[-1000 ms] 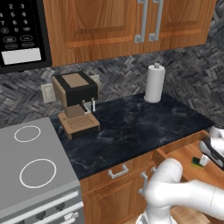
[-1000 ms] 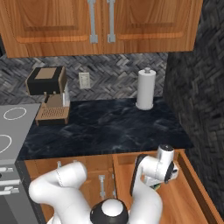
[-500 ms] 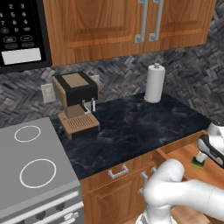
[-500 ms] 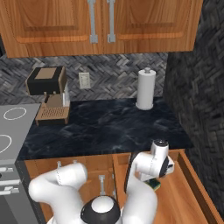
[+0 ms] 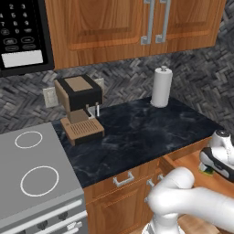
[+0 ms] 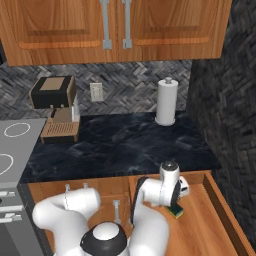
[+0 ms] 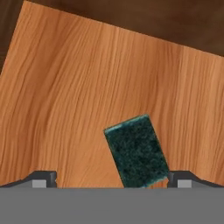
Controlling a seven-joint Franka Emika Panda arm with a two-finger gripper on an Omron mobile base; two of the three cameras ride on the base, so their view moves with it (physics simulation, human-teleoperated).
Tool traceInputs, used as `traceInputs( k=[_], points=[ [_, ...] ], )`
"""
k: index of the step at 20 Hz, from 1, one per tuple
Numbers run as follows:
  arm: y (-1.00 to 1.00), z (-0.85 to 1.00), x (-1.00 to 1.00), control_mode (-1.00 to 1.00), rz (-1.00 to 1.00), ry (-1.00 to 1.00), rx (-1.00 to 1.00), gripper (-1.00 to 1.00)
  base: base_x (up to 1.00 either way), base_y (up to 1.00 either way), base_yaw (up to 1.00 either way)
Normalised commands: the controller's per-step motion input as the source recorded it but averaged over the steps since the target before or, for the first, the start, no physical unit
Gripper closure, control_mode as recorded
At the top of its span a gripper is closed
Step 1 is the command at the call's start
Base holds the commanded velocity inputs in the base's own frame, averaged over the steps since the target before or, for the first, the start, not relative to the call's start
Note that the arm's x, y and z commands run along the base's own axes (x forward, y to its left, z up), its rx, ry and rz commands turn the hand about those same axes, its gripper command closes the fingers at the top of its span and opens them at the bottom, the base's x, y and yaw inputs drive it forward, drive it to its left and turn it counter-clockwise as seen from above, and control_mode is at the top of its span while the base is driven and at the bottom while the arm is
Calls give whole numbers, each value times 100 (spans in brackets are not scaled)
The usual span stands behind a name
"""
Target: Restock the sink supplies by placing the sponge and soap dispenser on the counter and next to the sink. Make sure the soap dispenser is upright.
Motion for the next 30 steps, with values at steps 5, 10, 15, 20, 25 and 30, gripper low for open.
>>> traceInputs(
  k=[5, 10, 15, 20, 25, 30],
  points=[
    [1, -4, 12, -100, 0, -3, -2, -100, 0, 0, 0],
    [-3, -20, 16, -100, 0, 0, 0, -100, 0, 0, 0],
    [-4, -18, 15, -100, 0, 0, -1, -100, 0, 0, 0],
    [-17, -8, 19, -100, 0, 0, -2, -100, 0, 0, 0],
    [-29, -18, 13, -100, 0, 0, -5, -100, 0, 0, 0],
    [-27, -27, 1, -100, 0, 0, -3, -100, 0, 0, 0]
  ],
)
